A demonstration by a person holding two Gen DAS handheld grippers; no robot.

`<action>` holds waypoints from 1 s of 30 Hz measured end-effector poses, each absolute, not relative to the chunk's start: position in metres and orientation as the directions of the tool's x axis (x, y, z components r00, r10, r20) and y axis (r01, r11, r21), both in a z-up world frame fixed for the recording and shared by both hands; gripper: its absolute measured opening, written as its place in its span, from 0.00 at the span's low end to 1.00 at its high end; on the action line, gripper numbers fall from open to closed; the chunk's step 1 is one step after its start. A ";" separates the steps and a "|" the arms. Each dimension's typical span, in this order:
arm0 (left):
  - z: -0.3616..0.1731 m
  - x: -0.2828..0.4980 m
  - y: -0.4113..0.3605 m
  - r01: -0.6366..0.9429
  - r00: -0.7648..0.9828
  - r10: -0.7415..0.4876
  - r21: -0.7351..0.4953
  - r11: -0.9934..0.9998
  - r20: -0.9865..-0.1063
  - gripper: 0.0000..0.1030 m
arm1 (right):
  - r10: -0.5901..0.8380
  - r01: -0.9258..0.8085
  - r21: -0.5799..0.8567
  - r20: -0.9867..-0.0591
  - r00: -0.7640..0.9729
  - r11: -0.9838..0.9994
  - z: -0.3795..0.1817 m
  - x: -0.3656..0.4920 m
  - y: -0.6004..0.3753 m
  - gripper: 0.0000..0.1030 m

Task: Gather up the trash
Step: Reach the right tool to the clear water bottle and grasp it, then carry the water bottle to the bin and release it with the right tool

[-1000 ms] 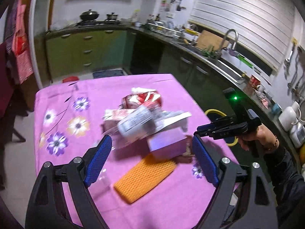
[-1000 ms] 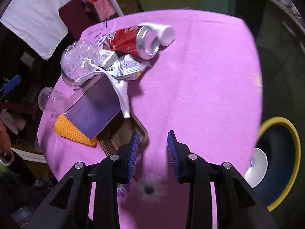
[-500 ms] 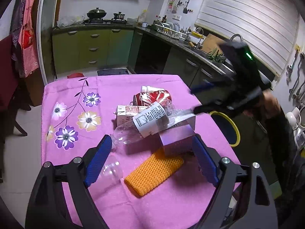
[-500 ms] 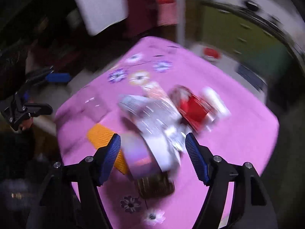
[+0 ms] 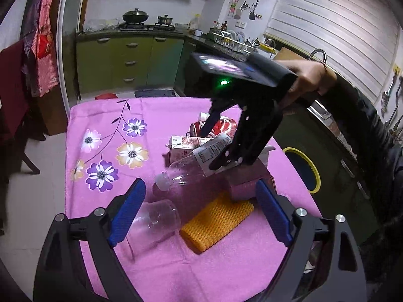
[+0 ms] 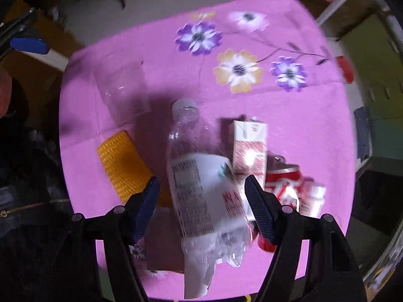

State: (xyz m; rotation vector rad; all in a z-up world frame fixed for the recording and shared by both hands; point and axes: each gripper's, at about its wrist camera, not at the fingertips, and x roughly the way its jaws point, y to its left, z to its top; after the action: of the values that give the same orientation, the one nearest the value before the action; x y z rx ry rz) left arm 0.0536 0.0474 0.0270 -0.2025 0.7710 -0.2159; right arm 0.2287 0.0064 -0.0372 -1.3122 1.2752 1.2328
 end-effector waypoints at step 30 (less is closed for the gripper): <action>0.015 0.049 0.071 0.106 0.694 -0.293 -0.309 0.945 -0.658 0.82 | -0.146 -0.955 -0.196 -0.962 0.231 -0.221 -0.076 0.169 0.006 0.51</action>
State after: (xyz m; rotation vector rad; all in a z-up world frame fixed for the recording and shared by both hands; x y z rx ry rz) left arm 0.0490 0.0714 0.0154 -0.2561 0.7739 -0.2252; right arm 0.1692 0.0056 -0.0760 -1.5826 1.0615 1.1033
